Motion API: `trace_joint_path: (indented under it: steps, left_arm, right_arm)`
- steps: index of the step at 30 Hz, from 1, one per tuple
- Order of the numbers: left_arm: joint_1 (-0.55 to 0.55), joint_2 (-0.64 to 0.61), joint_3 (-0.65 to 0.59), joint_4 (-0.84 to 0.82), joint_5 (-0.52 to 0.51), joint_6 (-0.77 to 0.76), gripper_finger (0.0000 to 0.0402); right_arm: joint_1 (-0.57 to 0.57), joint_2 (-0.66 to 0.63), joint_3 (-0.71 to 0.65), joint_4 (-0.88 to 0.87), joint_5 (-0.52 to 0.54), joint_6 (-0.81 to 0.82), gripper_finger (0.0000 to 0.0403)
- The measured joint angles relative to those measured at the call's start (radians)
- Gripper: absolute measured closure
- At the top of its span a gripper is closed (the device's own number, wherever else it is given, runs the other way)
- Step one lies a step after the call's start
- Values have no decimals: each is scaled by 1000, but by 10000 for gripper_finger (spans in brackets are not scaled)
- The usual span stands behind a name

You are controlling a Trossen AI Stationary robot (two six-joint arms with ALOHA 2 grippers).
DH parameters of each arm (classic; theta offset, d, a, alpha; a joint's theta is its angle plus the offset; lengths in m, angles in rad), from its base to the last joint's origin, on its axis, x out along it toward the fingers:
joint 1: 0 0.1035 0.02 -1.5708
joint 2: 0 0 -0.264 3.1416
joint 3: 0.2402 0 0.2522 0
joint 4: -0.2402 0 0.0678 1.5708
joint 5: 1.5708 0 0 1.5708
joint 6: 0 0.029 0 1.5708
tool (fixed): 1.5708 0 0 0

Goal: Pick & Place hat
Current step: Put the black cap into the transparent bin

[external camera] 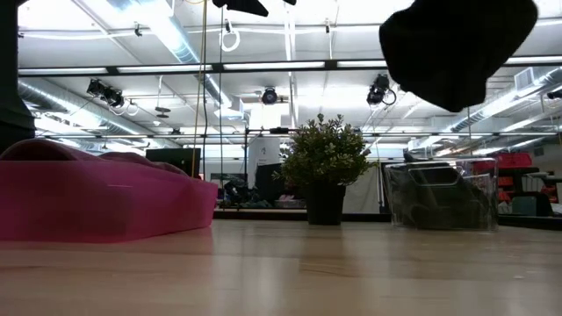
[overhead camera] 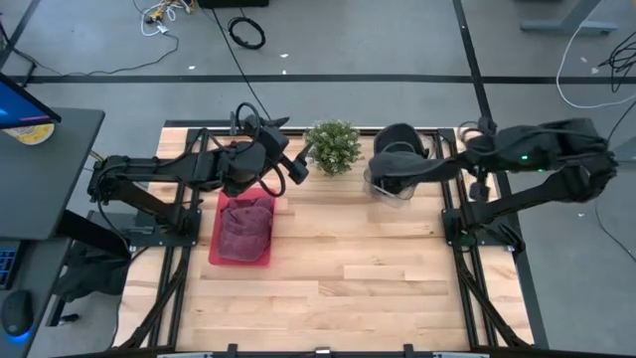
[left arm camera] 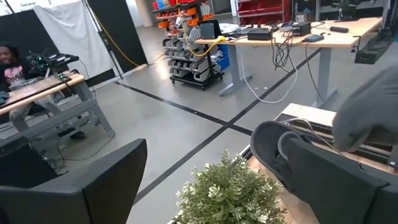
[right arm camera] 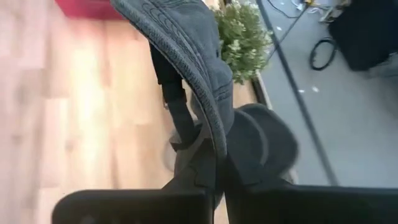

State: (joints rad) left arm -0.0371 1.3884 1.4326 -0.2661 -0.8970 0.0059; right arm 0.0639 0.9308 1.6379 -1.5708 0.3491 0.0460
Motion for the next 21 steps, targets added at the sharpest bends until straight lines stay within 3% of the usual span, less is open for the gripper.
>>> trace_joint_path:
  steps: [4, 9, 15, 21]
  left_arm:
    - [13, 1, 0, 0, 0, -3, 10]
    - [34, 1, 0, 21, 3, -4, 10]
    - [40, 1, 1, 28, 3, -54, 10]
    - [33, 1, 1, 28, 4, -104, 10]
  right_arm:
    - [-8, -15, -52, -1, -41, -5, 397]
    - [-48, -12, -192, 0, -44, -130, 397]
    - [-138, 54, -329, 2, 31, -291, 397]
    - [-242, 134, -373, 2, 60, -496, 397]
